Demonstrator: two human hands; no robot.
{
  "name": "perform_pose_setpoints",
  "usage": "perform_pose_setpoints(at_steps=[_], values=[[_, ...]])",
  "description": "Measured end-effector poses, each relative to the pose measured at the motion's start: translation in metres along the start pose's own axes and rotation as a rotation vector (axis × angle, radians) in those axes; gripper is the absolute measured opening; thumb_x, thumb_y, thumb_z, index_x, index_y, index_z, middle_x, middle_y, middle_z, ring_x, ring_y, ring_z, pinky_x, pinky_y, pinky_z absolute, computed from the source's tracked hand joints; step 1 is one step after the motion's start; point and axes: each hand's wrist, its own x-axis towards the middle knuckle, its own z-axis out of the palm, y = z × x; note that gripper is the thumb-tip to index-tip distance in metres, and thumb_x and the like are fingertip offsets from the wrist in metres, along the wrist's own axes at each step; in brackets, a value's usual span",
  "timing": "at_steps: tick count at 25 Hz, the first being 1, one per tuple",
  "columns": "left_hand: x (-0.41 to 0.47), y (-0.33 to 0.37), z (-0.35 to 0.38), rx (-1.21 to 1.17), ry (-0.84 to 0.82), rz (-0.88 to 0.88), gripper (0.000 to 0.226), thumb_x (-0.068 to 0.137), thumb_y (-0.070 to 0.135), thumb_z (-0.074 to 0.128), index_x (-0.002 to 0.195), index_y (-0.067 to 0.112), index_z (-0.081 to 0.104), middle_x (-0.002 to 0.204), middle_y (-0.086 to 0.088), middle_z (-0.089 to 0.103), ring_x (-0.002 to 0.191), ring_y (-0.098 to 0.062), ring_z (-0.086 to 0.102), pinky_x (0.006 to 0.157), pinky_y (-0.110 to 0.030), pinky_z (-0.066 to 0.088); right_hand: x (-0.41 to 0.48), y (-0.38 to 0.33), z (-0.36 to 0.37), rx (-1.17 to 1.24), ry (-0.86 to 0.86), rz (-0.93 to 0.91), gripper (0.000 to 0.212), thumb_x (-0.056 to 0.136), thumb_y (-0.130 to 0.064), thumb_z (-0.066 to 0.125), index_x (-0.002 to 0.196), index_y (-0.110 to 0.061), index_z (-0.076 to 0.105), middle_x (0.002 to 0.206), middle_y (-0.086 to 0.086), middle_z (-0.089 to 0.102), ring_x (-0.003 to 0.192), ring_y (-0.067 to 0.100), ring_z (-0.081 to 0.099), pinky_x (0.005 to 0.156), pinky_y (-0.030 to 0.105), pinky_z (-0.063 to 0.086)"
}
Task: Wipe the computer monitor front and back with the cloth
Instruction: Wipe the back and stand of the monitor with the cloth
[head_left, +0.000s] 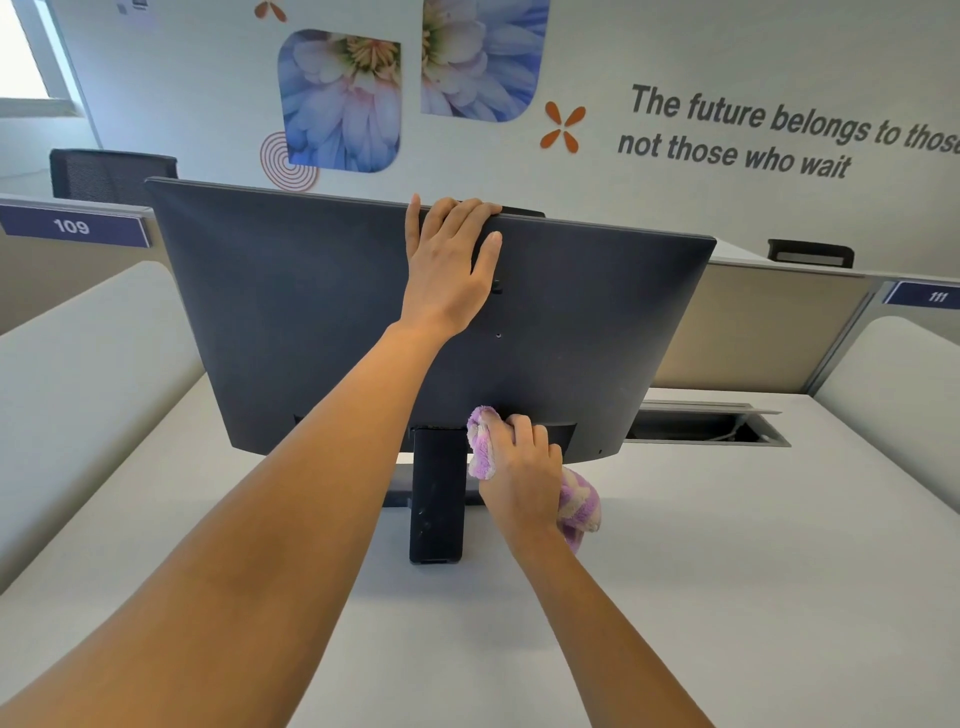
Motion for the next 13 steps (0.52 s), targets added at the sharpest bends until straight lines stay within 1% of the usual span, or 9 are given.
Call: perform_pose_setpoints(at_steps=[4,5,6,8,9,10,11,12,13], values=[[0.0,0.0,-0.001,-0.002,-0.012,-0.006,0.041,0.097,0.032,0.031,0.13,0.02,0.05,0.133,0.004,0.051,0.132,-0.015,0.034,0.115,-0.036,-0.01,-0.004,-0.011,-0.004,0.028,-0.038,0.058,0.084,0.038,-0.041,0.094,0.115,-0.02,0.066,0.088,0.004,0.066,0.072,0.02,0.061,0.056,0.026,0.051],[0.0,0.0,-0.001,-0.002,-0.014,-0.007,0.04,0.097,0.032,0.031,0.13,0.02,0.05,0.133,0.004,0.051,0.132,-0.014,0.034,0.115,-0.035,-0.011,-0.002,-0.013,-0.009,0.031,-0.043,0.074,0.081,0.043,-0.041,0.092,0.117,-0.021,0.065,0.09,0.004,0.065,0.075,0.02,0.061,0.058,0.027,0.051],[0.0,0.0,-0.002,-0.003,-0.016,-0.009,0.04,0.097,0.032,0.031,0.13,0.02,0.05,0.133,0.004,0.051,0.132,-0.014,0.033,0.115,-0.035,-0.011,0.002,-0.014,-0.015,0.034,-0.065,0.08,0.076,0.054,-0.041,0.089,0.121,-0.022,0.061,0.097,0.004,0.064,0.082,0.021,0.06,0.064,0.028,0.051],[0.0,0.001,-0.002,-0.004,-0.024,-0.013,0.04,0.097,0.031,0.032,0.131,0.02,0.05,0.133,0.004,0.05,0.132,-0.014,0.033,0.114,-0.034,-0.012,0.011,-0.011,-0.024,0.065,-0.196,0.055,0.059,0.079,-0.04,0.071,0.131,-0.023,0.05,0.118,0.004,0.058,0.103,0.02,0.054,0.081,0.028,0.048],[0.0,0.001,-0.003,-0.005,-0.031,-0.015,0.04,0.097,0.031,0.031,0.131,0.02,0.049,0.134,0.004,0.05,0.132,-0.014,0.032,0.114,-0.035,-0.012,0.013,-0.009,-0.027,0.104,-0.244,0.059,0.052,0.086,-0.04,0.064,0.133,-0.023,0.048,0.124,0.003,0.054,0.109,0.02,0.052,0.087,0.028,0.046],[0.0,0.001,-0.003,-0.006,-0.039,-0.015,0.04,0.097,0.03,0.031,0.131,0.02,0.049,0.134,0.004,0.05,0.133,-0.014,0.032,0.114,-0.035,-0.012,0.012,-0.009,-0.028,0.145,-0.246,0.067,0.048,0.087,-0.038,0.062,0.131,-0.023,0.049,0.124,0.002,0.054,0.11,0.02,0.052,0.087,0.028,0.046],[0.0,0.001,-0.004,-0.008,-0.048,-0.014,0.039,0.098,0.03,0.031,0.132,0.02,0.048,0.135,0.004,0.049,0.133,-0.014,0.032,0.115,-0.035,-0.012,0.008,-0.01,-0.028,0.182,-0.175,0.08,0.044,0.087,-0.035,0.063,0.128,-0.022,0.052,0.119,0.003,0.056,0.106,0.021,0.054,0.084,0.03,0.049],[0.0,0.001,-0.004,-0.012,-0.055,-0.012,0.039,0.098,0.029,0.031,0.133,0.02,0.048,0.135,0.004,0.049,0.133,-0.014,0.031,0.115,-0.035,-0.012,0.006,-0.012,-0.03,0.261,-0.057,0.131,0.041,0.084,-0.031,0.064,0.123,-0.021,0.055,0.112,0.004,0.058,0.099,0.022,0.057,0.077,0.031,0.053],[0.0,0.0,-0.006,-0.017,-0.063,-0.012,0.039,0.099,0.027,0.031,0.134,0.021,0.047,0.136,0.004,0.048,0.134,-0.014,0.031,0.114,-0.034,-0.011,0.006,-0.014,-0.032,0.384,0.056,0.226,0.039,0.083,-0.03,0.063,0.12,-0.02,0.057,0.108,0.004,0.059,0.094,0.022,0.059,0.072,0.033,0.055]])
